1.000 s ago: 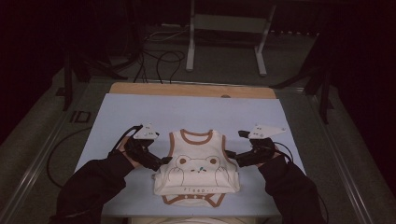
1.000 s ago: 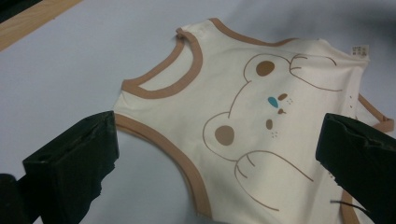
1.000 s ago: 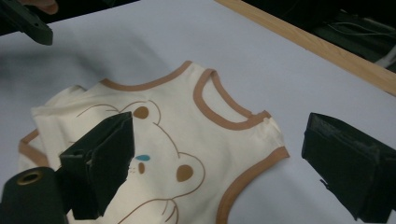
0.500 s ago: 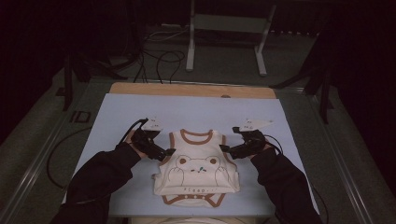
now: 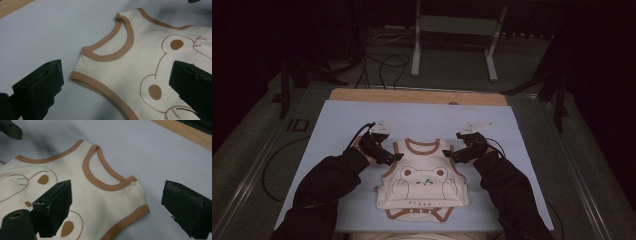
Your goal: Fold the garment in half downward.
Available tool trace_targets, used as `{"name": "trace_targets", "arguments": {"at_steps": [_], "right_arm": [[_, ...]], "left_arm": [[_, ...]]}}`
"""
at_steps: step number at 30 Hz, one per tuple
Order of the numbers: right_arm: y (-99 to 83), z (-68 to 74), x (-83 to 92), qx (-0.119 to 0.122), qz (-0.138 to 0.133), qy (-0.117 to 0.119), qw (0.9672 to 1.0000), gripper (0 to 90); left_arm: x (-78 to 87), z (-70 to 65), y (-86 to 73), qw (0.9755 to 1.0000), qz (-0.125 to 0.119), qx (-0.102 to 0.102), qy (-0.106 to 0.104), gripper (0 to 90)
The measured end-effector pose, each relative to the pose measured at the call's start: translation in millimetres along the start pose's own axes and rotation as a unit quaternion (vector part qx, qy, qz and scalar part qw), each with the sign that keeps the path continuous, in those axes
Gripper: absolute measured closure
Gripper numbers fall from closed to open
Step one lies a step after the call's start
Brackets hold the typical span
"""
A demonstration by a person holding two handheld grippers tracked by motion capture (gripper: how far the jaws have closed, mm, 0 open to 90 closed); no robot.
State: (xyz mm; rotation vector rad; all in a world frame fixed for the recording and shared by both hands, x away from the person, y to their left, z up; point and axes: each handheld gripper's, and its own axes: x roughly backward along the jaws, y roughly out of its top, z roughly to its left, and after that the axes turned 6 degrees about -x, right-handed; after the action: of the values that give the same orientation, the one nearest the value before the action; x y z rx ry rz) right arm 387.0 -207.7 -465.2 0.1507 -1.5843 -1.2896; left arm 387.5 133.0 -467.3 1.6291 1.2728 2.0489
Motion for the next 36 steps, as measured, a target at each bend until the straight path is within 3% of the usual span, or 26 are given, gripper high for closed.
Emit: {"name": "trace_targets", "arguments": {"at_steps": [6,15,23,27,31,36], "right_arm": [[-0.5,-7.7,-10.9,-0.001,0.007,-0.014,0.9999,10.3],[-5.2,-16.9,-26.1,-0.012,0.018,-0.013,0.9997,10.3],[-7.1,-20.9,-33.2,-0.02,0.019,-0.009,0.9996,10.1],[-7.1,-22.4,-35.7,-0.018,0.024,-0.011,0.9995,10.1],[-9.5,-24.5,-41.3,-0.008,0.037,-0.027,0.9989,10.2],[-13.9,-28.1,-47.9,-0.02,0.048,-0.019,0.9985,10.2]], "left_arm": [[-10.7,5.4,-5.7,1.0,0.007,0.0,0.001,0.1],[-23.9,14.5,-10.1,0.9997,0.023,0.008,0.006,0.1],[-31.8,23.8,-11.6,0.9994,0.02,0.028,0.003,0.1],[-37.8,27.9,-12.0,0.9987,0.034,0.038,-0.003,0.1],[-44.1,28.8,-12.6,0.9983,0.051,0.028,-0.003,0.1],[-46.7,32.0,-14.4,0.9983,0.05,0.028,0.011,6.9]]}}
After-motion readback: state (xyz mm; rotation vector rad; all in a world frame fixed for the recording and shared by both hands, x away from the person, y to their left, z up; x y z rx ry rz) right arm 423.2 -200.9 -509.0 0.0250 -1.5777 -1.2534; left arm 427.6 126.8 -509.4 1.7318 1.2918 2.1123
